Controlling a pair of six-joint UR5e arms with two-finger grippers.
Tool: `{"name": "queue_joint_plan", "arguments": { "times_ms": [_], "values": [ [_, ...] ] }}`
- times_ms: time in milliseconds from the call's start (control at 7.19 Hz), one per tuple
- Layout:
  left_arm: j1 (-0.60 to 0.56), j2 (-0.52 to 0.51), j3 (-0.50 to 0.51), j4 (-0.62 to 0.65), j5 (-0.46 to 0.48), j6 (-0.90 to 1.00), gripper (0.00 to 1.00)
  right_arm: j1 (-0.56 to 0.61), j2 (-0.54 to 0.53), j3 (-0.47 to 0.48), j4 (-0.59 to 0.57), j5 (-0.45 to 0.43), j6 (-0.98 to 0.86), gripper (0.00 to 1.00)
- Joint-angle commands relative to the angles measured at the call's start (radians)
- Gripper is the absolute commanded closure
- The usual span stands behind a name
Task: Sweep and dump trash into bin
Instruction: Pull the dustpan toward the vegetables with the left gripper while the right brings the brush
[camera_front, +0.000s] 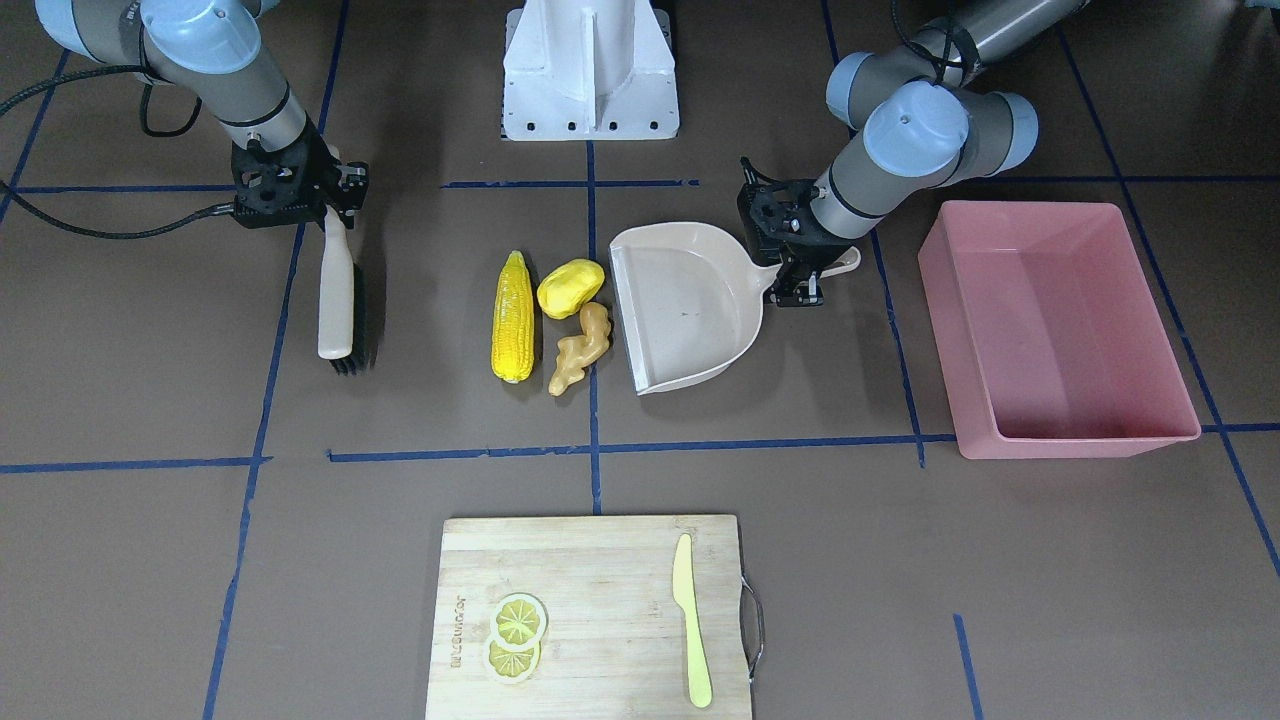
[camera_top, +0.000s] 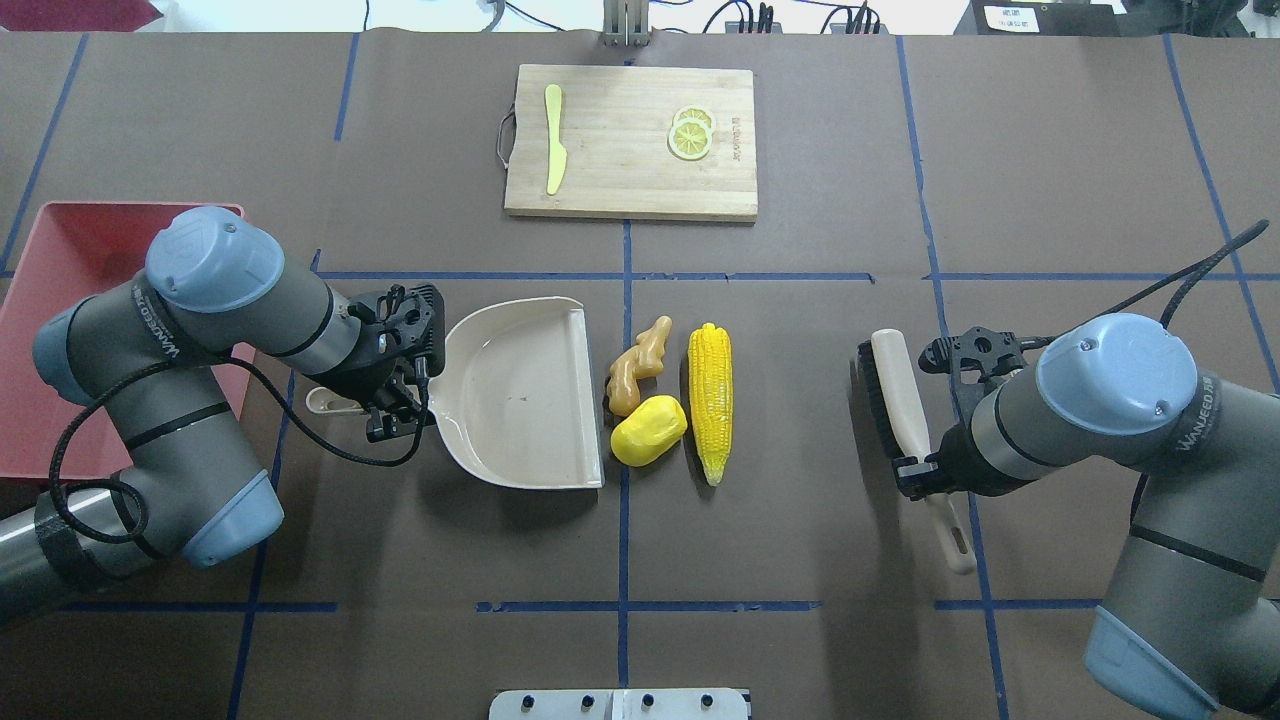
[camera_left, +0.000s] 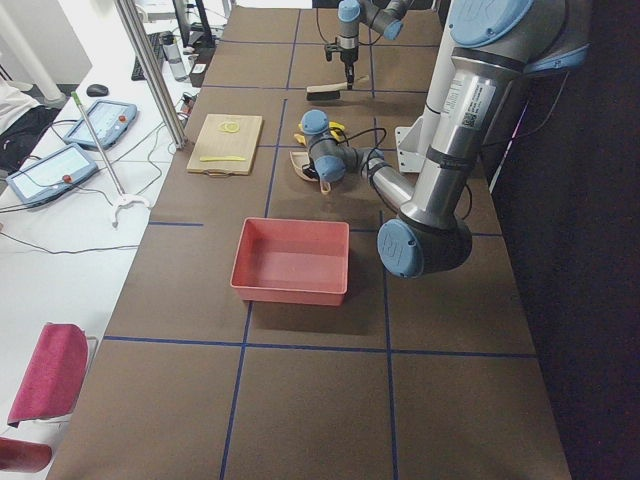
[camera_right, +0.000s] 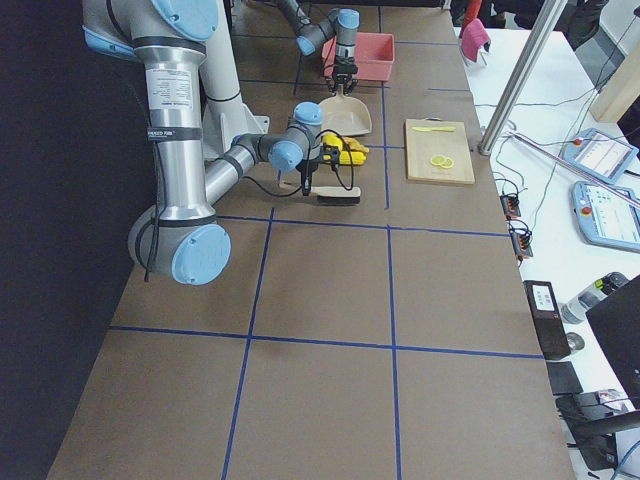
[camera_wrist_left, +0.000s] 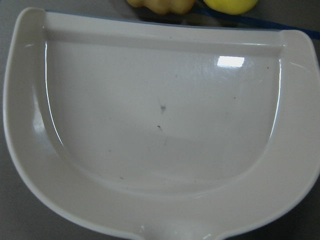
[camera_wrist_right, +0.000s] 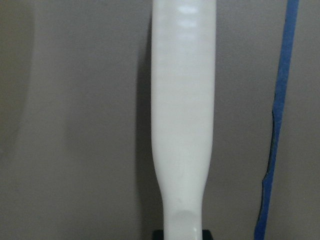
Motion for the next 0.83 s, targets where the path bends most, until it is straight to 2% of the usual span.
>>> {"name": "queue_joint_plan", "arguments": {
  "times_ms": [0, 417, 695],
  "values": [
    [-0.015, -0.026, -0.004, 0.047, 0.004, 0.049, 1.0, 0.0, 0.0, 0.002, 0.0, 0.002, 0.0, 1.0],
    [-0.019, -0.084, -0.05, 0.281, 0.042, 0.196, 1.0, 0.0, -0.002, 0.002, 0.0, 0.005, 0.0, 1.0],
    [-0.007, -0.095, -0.049, 0.314, 0.061, 0.196, 1.0, -0.003, -0.002, 0.002, 0.0, 0.007, 0.0, 1.0]
  ]
}}
